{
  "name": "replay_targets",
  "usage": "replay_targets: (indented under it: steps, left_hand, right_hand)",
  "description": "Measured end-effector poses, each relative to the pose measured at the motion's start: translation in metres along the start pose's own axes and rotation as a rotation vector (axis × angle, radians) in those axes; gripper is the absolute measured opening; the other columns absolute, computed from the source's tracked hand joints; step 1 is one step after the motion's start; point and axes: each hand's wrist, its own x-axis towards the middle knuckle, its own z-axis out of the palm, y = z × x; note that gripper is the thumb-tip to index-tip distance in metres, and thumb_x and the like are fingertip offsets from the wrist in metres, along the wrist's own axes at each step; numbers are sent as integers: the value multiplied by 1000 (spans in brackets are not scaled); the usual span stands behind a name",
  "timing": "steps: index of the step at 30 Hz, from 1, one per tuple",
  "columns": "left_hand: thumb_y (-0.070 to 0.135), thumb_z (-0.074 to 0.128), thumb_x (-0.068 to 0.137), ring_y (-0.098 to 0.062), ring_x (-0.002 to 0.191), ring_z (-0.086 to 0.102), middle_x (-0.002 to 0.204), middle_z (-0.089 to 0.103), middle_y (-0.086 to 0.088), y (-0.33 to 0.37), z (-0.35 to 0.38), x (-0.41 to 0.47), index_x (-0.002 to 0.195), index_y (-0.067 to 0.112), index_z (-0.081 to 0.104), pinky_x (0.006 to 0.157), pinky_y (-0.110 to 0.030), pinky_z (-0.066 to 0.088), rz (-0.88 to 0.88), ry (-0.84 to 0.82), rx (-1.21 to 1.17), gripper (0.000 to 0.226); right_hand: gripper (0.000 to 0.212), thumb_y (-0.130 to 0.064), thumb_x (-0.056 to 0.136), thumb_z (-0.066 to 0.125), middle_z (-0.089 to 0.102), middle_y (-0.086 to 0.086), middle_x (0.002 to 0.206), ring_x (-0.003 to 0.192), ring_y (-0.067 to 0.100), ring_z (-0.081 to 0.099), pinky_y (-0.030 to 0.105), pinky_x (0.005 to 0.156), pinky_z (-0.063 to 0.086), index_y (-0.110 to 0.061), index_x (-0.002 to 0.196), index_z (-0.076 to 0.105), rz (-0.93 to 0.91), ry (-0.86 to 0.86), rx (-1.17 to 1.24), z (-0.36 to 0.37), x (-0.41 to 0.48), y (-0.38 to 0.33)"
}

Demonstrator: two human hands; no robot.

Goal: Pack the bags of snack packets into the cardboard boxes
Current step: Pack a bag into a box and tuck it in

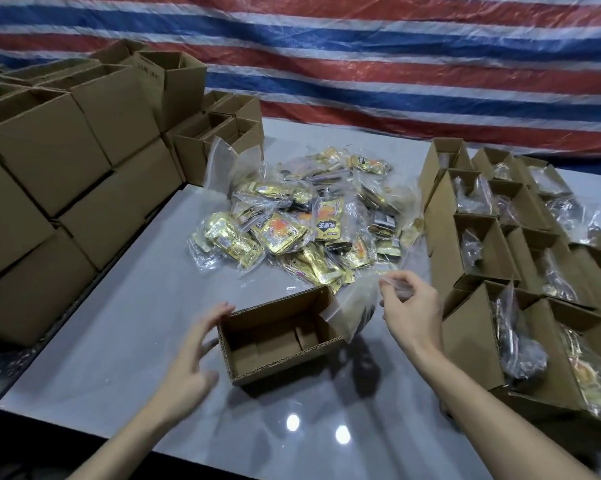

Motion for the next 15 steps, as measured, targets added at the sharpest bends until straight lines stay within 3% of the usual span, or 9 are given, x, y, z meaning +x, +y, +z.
replay_targets:
  steps: [2,4,6,10,15]
  left_hand:
    - [20,67,59,2,147,18,158,20,24,-12,10,-15,153,42,16,118,-25,22,73,-111,165,110]
    - [38,80,57,6,146,12,157,10,30,-18,23,-13,153,46,3,115,-15,16,116,-24,269,123]
    - [51,86,56,4,144,21,155,17,25,-16,33,2,153,40,5,112,-11,21,152,66,241,127]
    - [49,89,56,-5,135,37,144,32,15,-12,42,33,148,47,11,110,-24,32,156,79,203,121]
    - [55,87,53,-4,128,38,137,31,18,-7,40,60,138,62,7,104,-24,35,150,10,274,116]
  right_hand:
    - [8,-27,91,63,71,-7,84,69,17,68,50,72,58,-34,86,64,20,11,15,9,-4,0]
    - [8,-26,91,63,70,-7,86,74,20,69,51,72,59,-32,85,63,23,8,39,17,-6,-5]
    - [7,-24,91,63,69,-9,85,76,15,68,48,73,59,-29,85,64,1,-8,33,23,-5,-12]
    - [3,-26,90,64,69,-12,89,83,8,65,36,79,55,-27,89,67,-108,32,-62,15,0,-33]
    - [5,-23,89,64,71,-8,84,76,17,70,48,71,58,-27,88,67,-249,164,31,-19,18,-81]
